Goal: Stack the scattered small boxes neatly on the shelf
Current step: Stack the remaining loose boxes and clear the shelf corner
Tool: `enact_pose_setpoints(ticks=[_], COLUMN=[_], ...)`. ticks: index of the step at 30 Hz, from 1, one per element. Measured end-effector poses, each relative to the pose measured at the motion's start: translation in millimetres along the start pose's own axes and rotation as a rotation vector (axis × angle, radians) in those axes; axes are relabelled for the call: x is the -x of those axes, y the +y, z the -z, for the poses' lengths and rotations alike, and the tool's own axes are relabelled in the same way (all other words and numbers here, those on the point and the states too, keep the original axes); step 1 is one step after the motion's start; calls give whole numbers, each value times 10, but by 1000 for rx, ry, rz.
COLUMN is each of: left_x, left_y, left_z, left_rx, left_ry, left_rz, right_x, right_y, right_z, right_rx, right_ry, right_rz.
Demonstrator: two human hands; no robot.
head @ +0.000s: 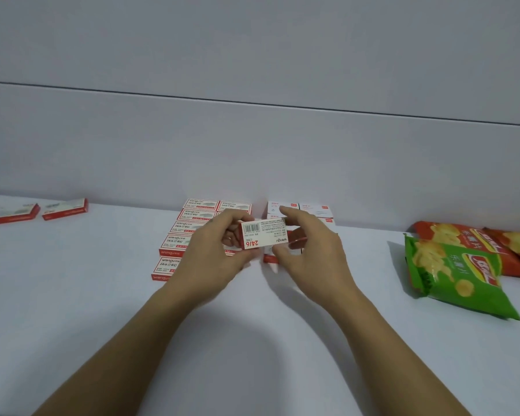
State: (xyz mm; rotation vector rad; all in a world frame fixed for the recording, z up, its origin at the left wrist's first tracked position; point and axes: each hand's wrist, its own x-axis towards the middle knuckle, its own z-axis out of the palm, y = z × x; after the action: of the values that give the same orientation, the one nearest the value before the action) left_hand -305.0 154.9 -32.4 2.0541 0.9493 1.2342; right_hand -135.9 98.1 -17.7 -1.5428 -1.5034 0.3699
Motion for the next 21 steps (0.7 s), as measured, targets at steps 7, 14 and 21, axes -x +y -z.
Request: enact_pose_setpoints(ticks=[7, 14, 21], left_x=[12, -9, -17], left_y=[77, 35, 50], left_z=[3, -9, -12], left_rx=[-31, -141, -104], left_ry=[3, -83, -99], left_rz=[-104, -206, -81], right_x=[44, 34, -33], right_y=[-110, -127, -118], right_z=[-39, -27, 34], right_rx=[-270, -520, -828], right_ry=[-84, -200, -247], right_rz=[-196, -315, -448])
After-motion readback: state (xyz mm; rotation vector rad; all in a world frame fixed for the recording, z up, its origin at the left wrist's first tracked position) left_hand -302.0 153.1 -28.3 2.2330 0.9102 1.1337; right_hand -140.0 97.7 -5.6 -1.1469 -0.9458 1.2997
